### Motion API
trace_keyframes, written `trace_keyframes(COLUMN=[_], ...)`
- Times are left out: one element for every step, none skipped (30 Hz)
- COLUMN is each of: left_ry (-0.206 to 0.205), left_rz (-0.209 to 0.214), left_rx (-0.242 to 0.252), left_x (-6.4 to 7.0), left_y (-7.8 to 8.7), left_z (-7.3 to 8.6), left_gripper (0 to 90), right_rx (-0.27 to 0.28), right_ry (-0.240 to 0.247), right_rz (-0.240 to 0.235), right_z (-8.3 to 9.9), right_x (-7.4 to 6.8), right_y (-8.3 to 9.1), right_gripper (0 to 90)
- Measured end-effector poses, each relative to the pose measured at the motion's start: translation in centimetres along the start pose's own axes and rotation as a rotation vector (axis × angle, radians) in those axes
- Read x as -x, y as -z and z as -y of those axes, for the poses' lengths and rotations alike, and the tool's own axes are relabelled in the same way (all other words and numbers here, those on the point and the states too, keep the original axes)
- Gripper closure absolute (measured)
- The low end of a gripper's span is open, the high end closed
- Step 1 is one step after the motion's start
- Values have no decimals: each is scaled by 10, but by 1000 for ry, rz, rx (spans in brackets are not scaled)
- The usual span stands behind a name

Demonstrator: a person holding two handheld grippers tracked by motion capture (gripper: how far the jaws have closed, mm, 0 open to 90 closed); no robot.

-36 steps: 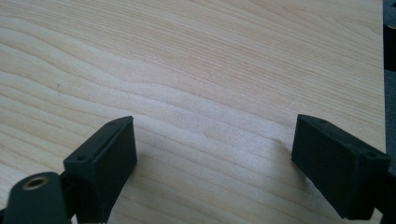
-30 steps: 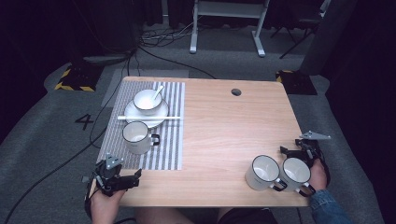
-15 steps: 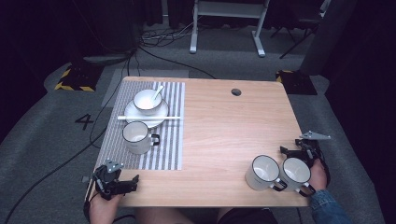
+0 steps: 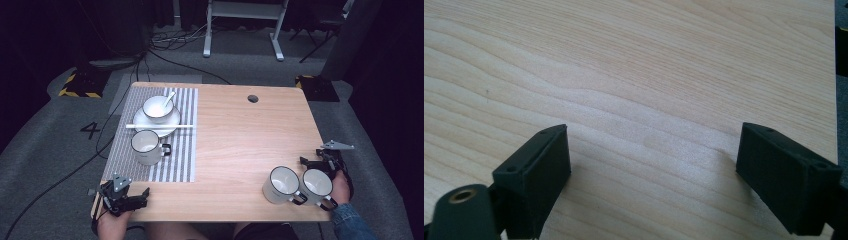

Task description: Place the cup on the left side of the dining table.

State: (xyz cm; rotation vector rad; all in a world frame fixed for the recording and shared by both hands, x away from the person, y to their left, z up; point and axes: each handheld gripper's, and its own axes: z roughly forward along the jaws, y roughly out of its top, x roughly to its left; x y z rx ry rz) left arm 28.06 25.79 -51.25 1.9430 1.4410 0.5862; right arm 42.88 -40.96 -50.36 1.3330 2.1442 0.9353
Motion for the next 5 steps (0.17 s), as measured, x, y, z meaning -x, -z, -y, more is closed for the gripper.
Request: trace_keyframes(left_ry=[2,3,3,8,8], left_rz=[2,-3,-3,-1,-1], left_rx=[-6,-4,-6,-9,-9], left_x=[0,0,0,0,0], left_y=[0,0,0,0,0], left_z=[0,-1,-1,-1,-1], left_gripper=[3,3,3,4,4], right_rx=[-2,-1,-1,0,-1], right_ry=[-5,-4,-4,1,-5], right_rz=[-1,0,0,0,0], right_z=[0,0,0,0,0], right_x=[0,0,0,0,0], right_y=[0,0,0,0,0], right_gripper=[140,140,140,140,140])
